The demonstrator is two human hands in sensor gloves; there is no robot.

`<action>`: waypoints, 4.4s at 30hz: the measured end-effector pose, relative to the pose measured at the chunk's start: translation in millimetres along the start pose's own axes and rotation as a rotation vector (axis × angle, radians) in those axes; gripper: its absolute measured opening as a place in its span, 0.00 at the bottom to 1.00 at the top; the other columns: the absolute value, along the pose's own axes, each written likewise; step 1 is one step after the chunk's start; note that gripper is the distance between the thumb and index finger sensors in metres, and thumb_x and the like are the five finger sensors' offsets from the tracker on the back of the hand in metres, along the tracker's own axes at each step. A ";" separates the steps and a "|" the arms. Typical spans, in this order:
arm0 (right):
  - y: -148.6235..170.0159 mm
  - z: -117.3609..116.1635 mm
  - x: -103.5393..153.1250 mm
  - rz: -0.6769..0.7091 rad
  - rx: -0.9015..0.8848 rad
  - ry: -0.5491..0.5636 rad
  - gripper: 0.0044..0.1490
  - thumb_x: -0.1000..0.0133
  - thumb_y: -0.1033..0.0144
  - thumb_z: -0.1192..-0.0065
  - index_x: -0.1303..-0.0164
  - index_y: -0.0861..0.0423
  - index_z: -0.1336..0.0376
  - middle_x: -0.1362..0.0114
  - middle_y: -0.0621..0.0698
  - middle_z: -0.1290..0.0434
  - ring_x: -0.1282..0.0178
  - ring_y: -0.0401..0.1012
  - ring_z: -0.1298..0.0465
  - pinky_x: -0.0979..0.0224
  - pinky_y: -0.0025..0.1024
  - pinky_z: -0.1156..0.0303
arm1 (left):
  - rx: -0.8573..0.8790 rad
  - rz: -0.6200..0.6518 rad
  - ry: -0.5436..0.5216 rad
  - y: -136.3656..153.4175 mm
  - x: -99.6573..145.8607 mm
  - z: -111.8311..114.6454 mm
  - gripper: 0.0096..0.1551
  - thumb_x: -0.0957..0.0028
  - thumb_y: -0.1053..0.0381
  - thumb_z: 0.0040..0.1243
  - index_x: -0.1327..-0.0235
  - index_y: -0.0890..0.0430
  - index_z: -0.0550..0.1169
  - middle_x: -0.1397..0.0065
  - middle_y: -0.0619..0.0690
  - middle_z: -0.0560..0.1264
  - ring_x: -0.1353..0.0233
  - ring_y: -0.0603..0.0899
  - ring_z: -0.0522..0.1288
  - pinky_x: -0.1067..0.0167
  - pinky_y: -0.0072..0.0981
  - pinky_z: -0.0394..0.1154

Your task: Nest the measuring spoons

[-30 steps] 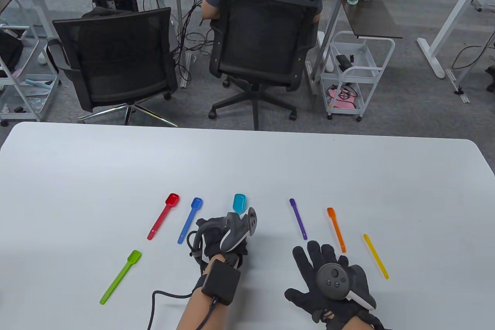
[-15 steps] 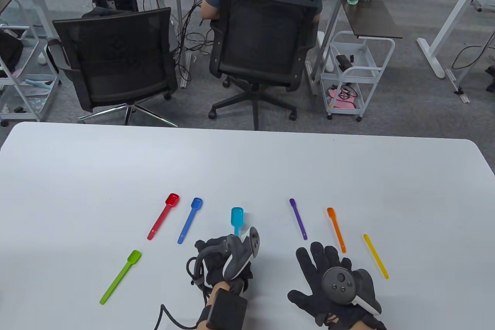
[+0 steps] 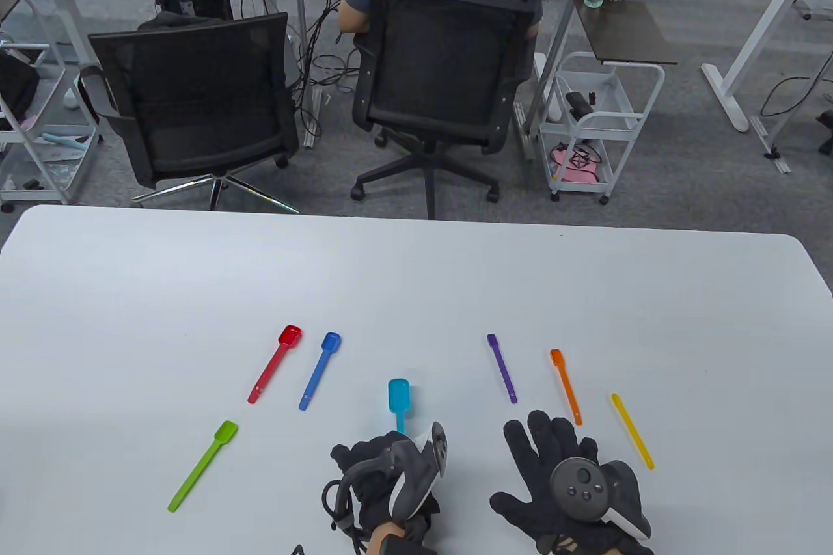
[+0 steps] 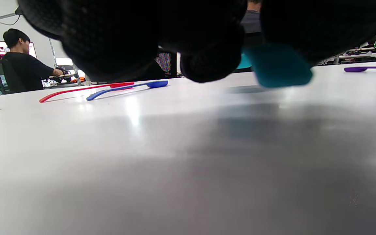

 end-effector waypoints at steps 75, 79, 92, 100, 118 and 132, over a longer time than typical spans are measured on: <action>6.9 3.8 -0.5 -0.035 -0.035 -0.006 0.63 0.55 0.27 0.38 0.18 0.50 0.56 0.15 0.67 0.59 0.21 0.74 0.56 0.35 0.83 0.61 | 0.091 0.098 -0.013 36.4 -3.5 -48.1 0.43 0.53 0.27 0.69 0.42 0.60 0.85 0.66 0.40 0.82 0.58 0.53 0.83 0.30 0.71 0.65; 7.4 3.7 0.0 -0.039 -0.035 -0.010 0.63 0.55 0.28 0.38 0.18 0.50 0.56 0.15 0.67 0.59 0.21 0.74 0.56 0.35 0.83 0.60 | 0.094 0.120 -0.014 66.1 -18.5 -72.3 0.46 0.55 0.27 0.71 0.35 0.59 0.81 0.64 0.40 0.81 0.57 0.52 0.83 0.29 0.71 0.64; 9.5 3.4 -2.4 -0.059 -0.029 -0.015 0.63 0.55 0.27 0.37 0.18 0.50 0.55 0.15 0.67 0.59 0.21 0.74 0.55 0.34 0.83 0.60 | -0.100 0.053 0.038 140.1 -98.6 -81.1 0.51 0.61 0.28 0.76 0.30 0.58 0.79 0.63 0.40 0.81 0.56 0.52 0.82 0.28 0.72 0.62; 9.8 3.4 -4.9 -0.066 -0.027 -0.022 0.63 0.56 0.27 0.37 0.18 0.50 0.55 0.15 0.68 0.58 0.21 0.74 0.54 0.34 0.83 0.59 | -0.123 0.028 0.147 157.9 -144.8 -50.9 0.52 0.62 0.28 0.77 0.29 0.58 0.78 0.62 0.40 0.80 0.55 0.52 0.82 0.27 0.72 0.61; 7.3 2.7 -6.4 -0.071 0.020 -0.015 0.64 0.56 0.27 0.37 0.18 0.50 0.55 0.15 0.68 0.58 0.21 0.74 0.55 0.34 0.83 0.60 | -0.137 -0.017 0.246 169.4 -193.5 0.8 0.50 0.61 0.29 0.78 0.31 0.58 0.80 0.62 0.40 0.81 0.56 0.52 0.82 0.27 0.72 0.62; 6.4 1.5 -6.6 -0.075 0.033 -0.013 0.64 0.56 0.27 0.37 0.18 0.50 0.56 0.15 0.68 0.59 0.21 0.74 0.55 0.34 0.83 0.60 | -0.113 -0.039 0.275 173.9 -196.1 14.5 0.47 0.60 0.30 0.77 0.35 0.58 0.83 0.65 0.39 0.81 0.58 0.52 0.83 0.28 0.70 0.64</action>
Point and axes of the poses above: the tracker on the back of each hand, its own y axis roughly to the little-finger side, its own x axis roughly from the fingertips to the wrist, z = x × y, the point moved 1 cm from there along -x, roughly from the wrist to the fingertips
